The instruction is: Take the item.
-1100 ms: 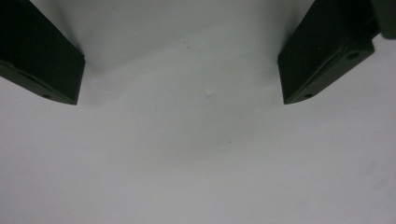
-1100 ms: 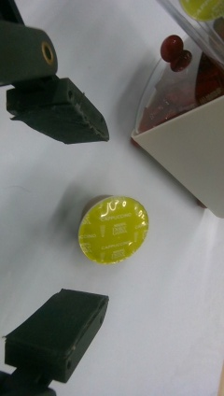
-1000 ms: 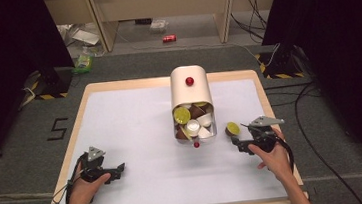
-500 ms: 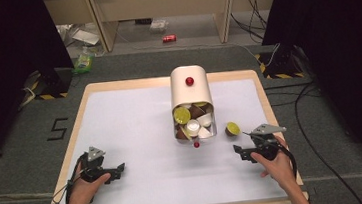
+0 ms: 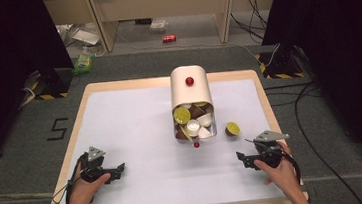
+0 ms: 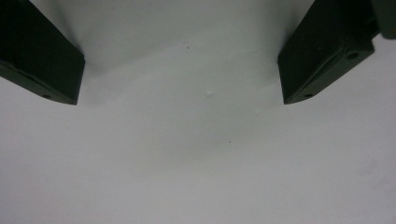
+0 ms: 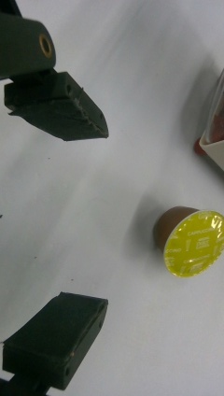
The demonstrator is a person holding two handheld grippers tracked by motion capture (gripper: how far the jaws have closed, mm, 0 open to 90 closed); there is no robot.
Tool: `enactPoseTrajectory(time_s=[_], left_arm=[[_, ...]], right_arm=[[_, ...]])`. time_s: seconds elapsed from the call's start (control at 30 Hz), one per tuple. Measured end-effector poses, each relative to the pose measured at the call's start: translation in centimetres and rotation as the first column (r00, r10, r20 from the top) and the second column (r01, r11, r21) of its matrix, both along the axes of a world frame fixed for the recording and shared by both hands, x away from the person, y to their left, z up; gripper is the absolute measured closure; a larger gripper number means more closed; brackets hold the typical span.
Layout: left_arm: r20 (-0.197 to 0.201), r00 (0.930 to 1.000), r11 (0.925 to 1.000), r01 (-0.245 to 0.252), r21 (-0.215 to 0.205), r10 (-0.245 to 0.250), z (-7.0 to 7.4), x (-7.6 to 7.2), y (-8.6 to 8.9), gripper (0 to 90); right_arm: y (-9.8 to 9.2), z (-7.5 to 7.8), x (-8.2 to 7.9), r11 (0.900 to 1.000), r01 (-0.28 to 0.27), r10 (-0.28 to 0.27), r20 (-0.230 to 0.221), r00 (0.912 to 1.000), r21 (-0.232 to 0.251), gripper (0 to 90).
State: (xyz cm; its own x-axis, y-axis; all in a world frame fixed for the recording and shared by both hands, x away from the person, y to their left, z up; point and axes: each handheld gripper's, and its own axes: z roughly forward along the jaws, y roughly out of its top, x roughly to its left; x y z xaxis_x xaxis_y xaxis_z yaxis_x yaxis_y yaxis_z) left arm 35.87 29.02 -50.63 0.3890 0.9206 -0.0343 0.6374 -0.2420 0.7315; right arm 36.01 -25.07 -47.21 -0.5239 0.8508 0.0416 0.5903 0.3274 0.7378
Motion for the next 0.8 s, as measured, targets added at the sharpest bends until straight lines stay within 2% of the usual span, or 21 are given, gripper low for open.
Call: enactPoseTrajectory(time_s=[0.27,0.7,0.8], left_arm=[[0.0,1.0,1.0,0.0,0.0,0.0,0.0,0.0,0.0,0.0],[0.001,1.0,1.0,0.0,0.0,0.0,0.0,0.0,0.0,0.0],[0.001,1.0,1.0,-0.001,0.0,0.001,0.0,0.0,0.0,0.0]], right_arm=[[-0.1,-0.5,-0.6,1.0,0.006,-0.006,-0.01,0.9999,-0.018,15.9],[0.1,-2.0,-2.1,0.997,-0.027,0.025,-0.035,0.9991,-0.071,15.4],[0.1,-2.1,-2.3,0.997,-0.022,0.02,-0.021,0.9996,-0.068,15.4]])
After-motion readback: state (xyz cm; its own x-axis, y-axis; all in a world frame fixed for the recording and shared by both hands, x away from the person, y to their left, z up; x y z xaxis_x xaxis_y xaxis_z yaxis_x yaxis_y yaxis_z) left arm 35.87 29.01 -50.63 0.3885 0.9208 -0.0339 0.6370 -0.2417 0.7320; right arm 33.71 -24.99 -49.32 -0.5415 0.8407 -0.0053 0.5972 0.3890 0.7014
